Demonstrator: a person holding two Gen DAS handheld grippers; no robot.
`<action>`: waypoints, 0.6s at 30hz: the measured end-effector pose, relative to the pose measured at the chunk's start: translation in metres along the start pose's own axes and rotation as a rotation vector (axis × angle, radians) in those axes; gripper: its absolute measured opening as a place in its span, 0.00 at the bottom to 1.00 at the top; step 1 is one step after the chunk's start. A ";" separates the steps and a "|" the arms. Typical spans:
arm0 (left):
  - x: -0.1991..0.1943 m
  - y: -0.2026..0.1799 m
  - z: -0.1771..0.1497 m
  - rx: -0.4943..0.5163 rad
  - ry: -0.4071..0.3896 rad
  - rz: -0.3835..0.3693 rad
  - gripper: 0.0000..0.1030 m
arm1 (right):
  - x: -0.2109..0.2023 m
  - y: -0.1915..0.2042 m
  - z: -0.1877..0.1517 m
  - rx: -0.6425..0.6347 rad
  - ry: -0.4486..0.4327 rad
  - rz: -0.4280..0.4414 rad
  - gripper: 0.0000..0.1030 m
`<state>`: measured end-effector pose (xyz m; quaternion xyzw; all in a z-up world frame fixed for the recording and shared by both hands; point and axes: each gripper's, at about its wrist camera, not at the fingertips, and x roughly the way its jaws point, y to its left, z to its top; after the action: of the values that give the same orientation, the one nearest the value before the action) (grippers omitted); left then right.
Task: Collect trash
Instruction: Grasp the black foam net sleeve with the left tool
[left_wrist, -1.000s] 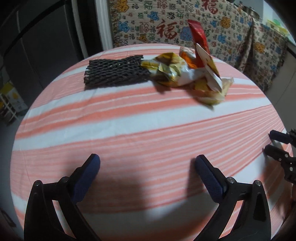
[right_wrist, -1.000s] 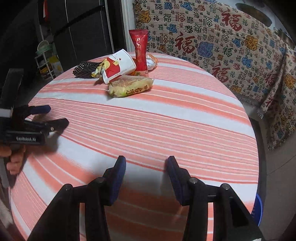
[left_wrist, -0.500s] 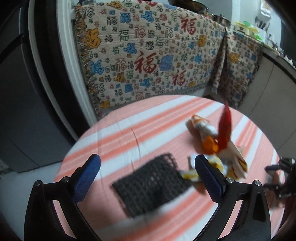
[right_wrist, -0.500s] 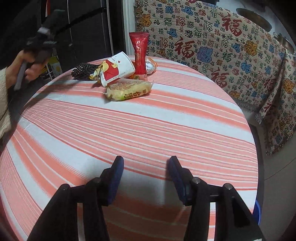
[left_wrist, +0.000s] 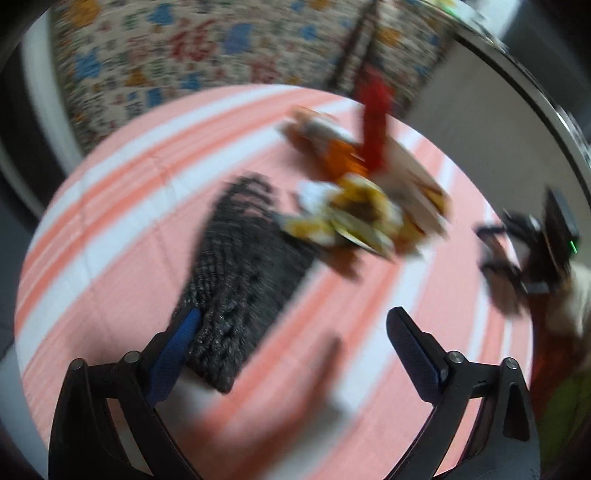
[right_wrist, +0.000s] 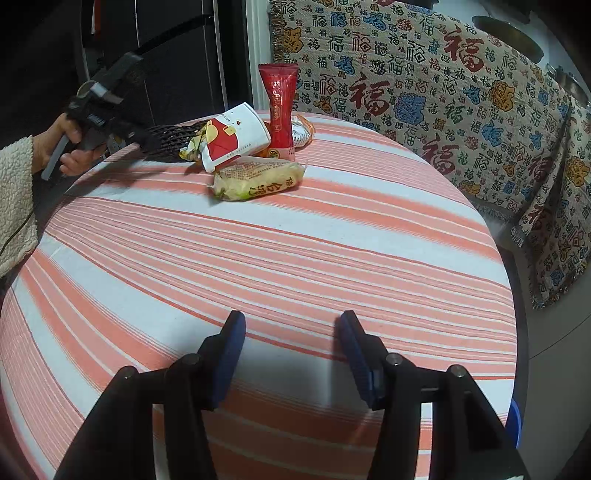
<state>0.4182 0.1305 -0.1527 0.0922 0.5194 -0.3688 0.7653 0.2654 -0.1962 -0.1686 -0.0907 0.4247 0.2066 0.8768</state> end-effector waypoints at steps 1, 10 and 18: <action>-0.002 -0.010 -0.005 0.020 0.016 -0.024 0.88 | 0.000 0.000 0.000 0.001 0.000 0.001 0.53; -0.033 -0.045 -0.036 0.104 0.033 0.041 0.86 | 0.000 0.000 0.001 0.001 -0.001 -0.004 0.53; -0.026 -0.002 0.002 -0.097 -0.155 0.167 0.97 | 0.000 0.000 0.001 0.009 -0.002 -0.002 0.53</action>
<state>0.4140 0.1404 -0.1287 0.0694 0.4666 -0.2844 0.8346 0.2659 -0.1956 -0.1684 -0.0871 0.4246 0.2041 0.8777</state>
